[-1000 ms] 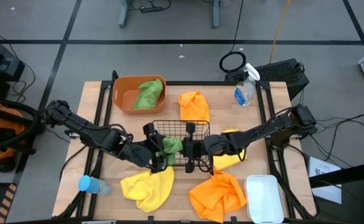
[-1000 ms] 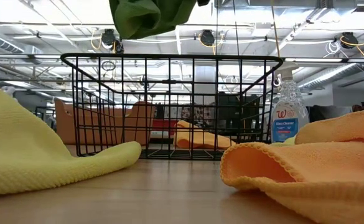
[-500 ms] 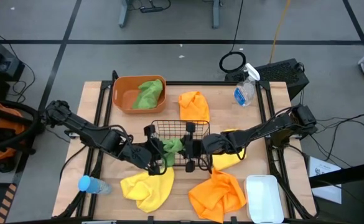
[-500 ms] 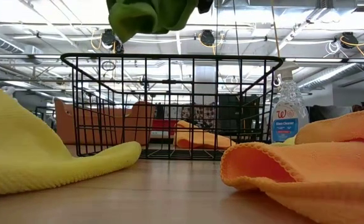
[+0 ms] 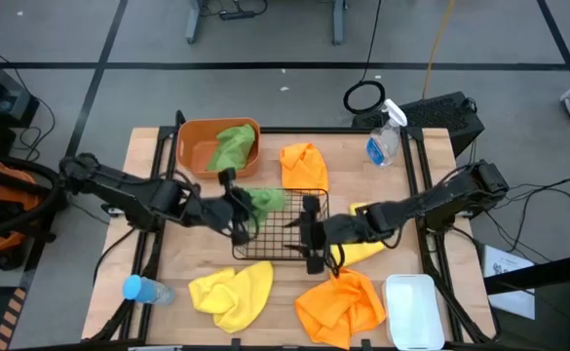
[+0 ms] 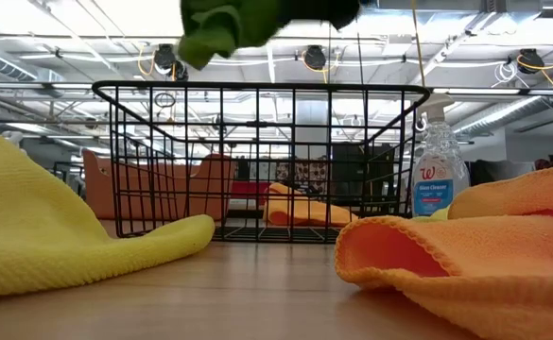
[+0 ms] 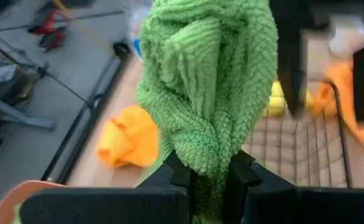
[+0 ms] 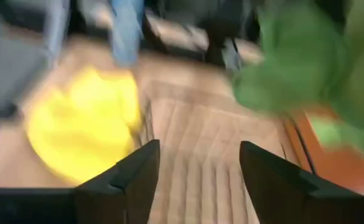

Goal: Sort microfiber towel by color & place in baskets
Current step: Put the green microfiber cloth into the orange bin

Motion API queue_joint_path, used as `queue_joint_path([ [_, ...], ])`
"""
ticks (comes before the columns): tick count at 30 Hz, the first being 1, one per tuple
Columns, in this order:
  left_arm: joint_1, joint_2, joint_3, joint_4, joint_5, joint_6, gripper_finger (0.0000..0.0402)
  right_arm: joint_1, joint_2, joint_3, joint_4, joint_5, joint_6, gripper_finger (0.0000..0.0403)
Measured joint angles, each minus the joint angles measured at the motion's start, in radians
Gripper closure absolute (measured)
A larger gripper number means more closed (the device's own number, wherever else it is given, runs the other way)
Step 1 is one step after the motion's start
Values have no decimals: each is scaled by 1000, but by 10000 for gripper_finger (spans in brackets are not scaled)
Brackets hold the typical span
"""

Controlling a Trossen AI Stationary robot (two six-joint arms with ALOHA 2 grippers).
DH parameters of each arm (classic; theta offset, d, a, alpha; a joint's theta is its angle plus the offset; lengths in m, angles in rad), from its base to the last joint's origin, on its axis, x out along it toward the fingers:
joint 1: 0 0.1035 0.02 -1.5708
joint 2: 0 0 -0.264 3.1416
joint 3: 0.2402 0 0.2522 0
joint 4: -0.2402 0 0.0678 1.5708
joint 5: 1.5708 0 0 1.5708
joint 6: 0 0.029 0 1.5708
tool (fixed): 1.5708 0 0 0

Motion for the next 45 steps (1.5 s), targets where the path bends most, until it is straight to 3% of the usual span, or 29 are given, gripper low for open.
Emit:
queue_joint_path([
  [5,56,-80,-3,-56,-8,0,362,-5,-8,0,-109,40,52,163],
  [14,133,-178,-3,-213,27,-13,362,25,-13,0,-138,59,60,149],
  [20,196,-186,-4,-299,25,-48,362,47,-19,1,-191,137,61,149],
  [36,353,-185,-4,-378,75,-64,362,136,-102,1,-592,142,249,149],
  [45,425,-184,-4,-435,84,-65,362,236,-214,-44,-724,291,343,149],
])
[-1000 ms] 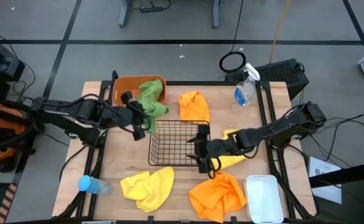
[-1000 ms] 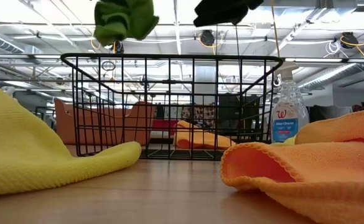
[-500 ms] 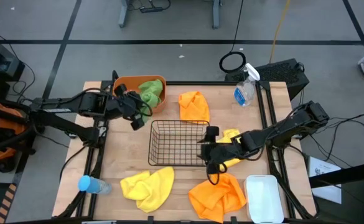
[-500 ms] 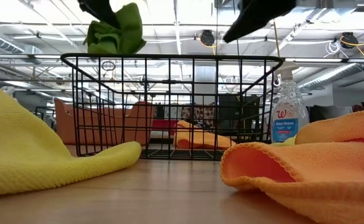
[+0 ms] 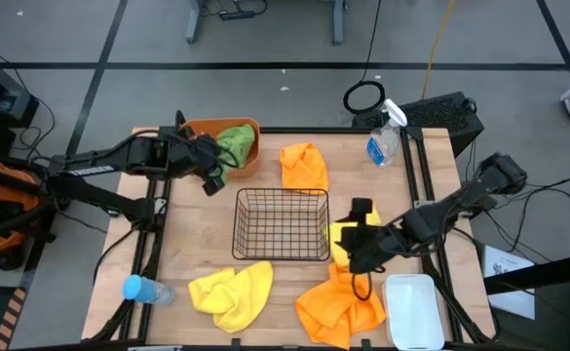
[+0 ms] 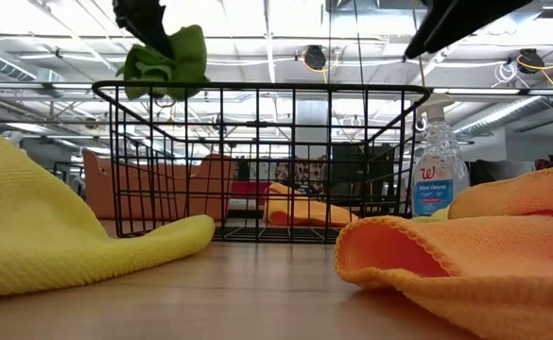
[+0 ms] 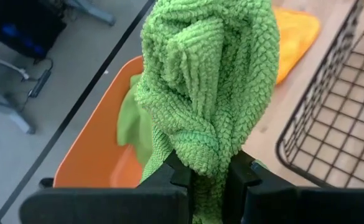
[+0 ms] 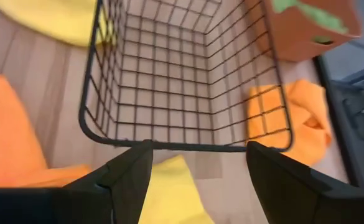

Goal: Sort microfiber towel by color & place in baskets
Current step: Put the green microfiber cloth into the orange bin

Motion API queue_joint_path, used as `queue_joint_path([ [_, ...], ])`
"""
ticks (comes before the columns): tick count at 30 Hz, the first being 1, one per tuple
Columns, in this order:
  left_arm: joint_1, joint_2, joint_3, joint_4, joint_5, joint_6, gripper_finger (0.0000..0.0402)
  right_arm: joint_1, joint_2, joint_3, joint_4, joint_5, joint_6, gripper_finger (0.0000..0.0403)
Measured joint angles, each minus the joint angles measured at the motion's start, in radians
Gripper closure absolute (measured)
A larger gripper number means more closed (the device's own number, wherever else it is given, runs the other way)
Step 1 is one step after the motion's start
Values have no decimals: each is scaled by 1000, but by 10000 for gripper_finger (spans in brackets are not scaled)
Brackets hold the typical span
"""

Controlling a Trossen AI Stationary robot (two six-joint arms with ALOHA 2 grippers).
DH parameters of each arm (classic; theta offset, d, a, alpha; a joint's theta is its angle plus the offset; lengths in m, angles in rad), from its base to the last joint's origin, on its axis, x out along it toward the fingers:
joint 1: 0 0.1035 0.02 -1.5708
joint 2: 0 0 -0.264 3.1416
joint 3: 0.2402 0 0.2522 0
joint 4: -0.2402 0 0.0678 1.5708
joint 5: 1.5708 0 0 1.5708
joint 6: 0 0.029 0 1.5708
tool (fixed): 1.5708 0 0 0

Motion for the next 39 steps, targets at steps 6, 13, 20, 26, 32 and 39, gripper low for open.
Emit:
queue_joint_path([
  [6,58,0,0,0,0,1,362,30,-84,-93,83,93,18,149],
  [13,151,3,-10,-30,0,-28,361,29,-115,-194,194,102,10,149],
  [20,245,5,-12,-55,16,-108,361,30,-115,-221,233,100,37,149],
  [26,275,4,-99,-46,39,-130,361,29,-115,-222,235,100,20,149],
  [32,338,5,-203,106,29,-95,361,29,-115,-222,234,100,-5,149],
  [39,454,25,-298,301,26,-81,361,29,-115,-222,238,129,-8,149],
])
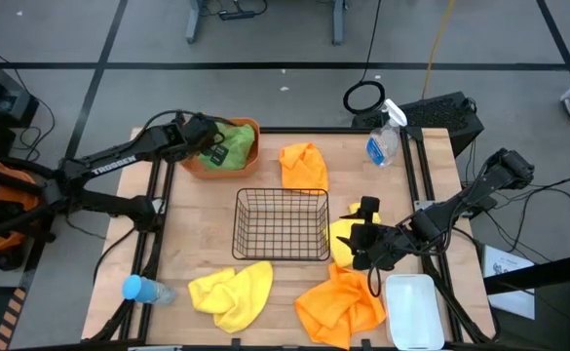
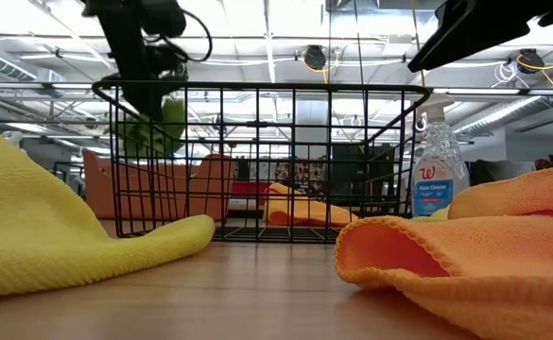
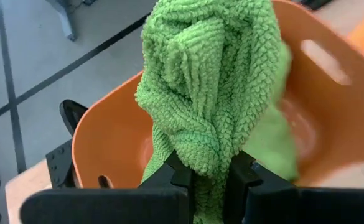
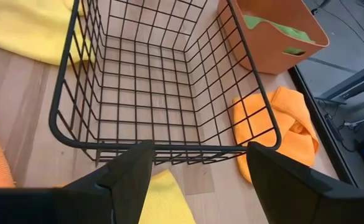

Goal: Sort microfiber towel by color & place in baskets
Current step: Put the green microfiber cloth into the orange bin

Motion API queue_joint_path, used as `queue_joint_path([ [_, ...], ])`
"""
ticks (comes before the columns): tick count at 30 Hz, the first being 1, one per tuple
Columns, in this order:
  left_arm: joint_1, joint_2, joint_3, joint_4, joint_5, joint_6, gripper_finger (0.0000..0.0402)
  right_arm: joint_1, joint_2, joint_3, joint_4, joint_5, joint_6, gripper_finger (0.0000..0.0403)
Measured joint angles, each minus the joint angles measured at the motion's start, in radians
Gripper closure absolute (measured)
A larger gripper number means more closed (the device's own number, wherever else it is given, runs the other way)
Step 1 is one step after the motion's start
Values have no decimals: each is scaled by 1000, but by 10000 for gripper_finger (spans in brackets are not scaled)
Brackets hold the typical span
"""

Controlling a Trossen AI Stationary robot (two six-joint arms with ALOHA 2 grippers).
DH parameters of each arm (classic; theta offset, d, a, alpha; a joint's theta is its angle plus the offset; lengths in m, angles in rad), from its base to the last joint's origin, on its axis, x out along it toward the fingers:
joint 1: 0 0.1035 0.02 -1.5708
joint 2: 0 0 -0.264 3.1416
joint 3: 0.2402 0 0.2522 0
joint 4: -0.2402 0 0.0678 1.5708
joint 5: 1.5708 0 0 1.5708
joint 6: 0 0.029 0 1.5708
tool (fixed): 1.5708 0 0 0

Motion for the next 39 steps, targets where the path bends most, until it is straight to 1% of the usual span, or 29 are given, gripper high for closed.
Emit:
queue_joint_path([
  [6,78,88,-33,48,8,4,361,0,0,0,1,1,0,149],
  [11,108,175,-51,78,12,4,360,0,0,0,8,2,1,149],
  [13,113,202,-52,94,15,4,353,0,0,0,8,2,1,149],
  [16,113,229,-53,107,16,5,324,0,0,0,8,2,3,149],
  [22,112,231,-53,92,19,10,227,0,0,0,8,2,18,149],
  [25,100,215,-40,46,32,5,188,0,0,0,8,2,19,149],
  [27,86,200,-28,12,52,3,171,0,0,0,8,2,19,149],
  [30,58,171,-17,-23,58,2,156,0,1,0,8,4,19,149],
  [34,31,141,-9,-53,55,2,152,0,1,0,8,20,19,149],
  [39,29,134,-8,-54,-30,6,152,0,1,0,10,27,22,149],
])
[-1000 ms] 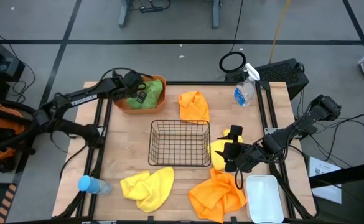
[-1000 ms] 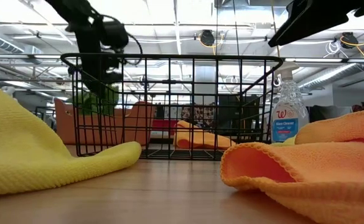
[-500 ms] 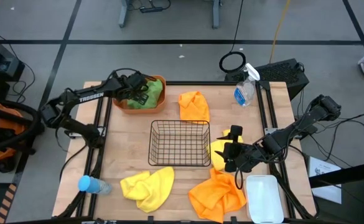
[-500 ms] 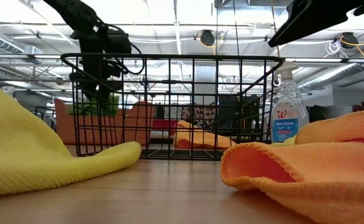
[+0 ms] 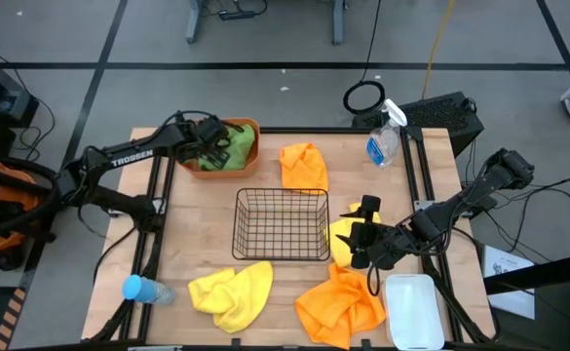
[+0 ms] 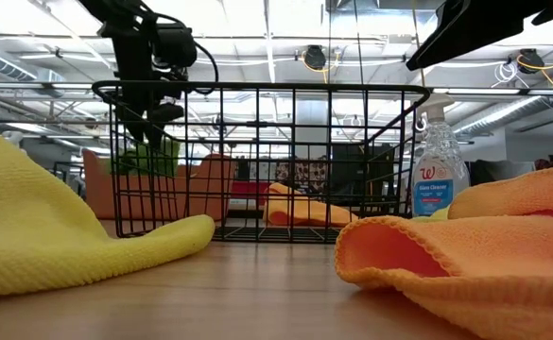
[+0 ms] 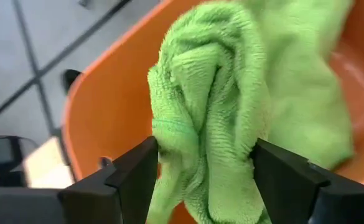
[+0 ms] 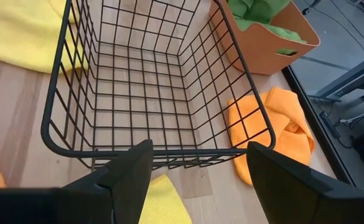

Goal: Sort microfiber towel by color & place in baskets
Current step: Put the green microfiber cloth into the orange bin

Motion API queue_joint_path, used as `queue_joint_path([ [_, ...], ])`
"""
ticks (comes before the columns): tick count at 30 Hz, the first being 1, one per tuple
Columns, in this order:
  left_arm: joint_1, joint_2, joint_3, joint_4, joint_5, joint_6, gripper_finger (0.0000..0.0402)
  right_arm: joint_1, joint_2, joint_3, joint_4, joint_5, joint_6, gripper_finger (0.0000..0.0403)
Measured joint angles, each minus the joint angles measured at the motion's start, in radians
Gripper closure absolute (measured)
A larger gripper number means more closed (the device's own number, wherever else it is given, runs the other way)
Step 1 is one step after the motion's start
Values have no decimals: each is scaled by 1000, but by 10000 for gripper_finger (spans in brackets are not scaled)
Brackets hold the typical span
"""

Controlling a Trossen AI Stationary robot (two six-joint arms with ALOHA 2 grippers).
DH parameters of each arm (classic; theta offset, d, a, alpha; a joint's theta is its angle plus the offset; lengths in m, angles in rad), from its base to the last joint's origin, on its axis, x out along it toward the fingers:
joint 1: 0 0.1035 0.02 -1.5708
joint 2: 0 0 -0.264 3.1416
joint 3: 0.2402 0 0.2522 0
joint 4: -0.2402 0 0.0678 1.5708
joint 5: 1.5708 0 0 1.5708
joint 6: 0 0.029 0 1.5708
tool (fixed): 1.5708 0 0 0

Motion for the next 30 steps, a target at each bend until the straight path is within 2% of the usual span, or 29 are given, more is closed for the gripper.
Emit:
queue_joint_path([
  [2,10,2,0,5,-26,1,152,0,0,0,1,0,0,149],
  [9,19,0,0,15,-12,4,130,0,0,0,-2,-2,18,149],
  [15,-12,-4,0,20,113,-3,136,0,0,0,-3,-2,17,149],
  [20,-2,31,1,43,107,3,192,0,0,0,-2,0,14,149],
  [30,99,166,1,98,70,6,357,0,0,0,-2,-2,33,149],
])
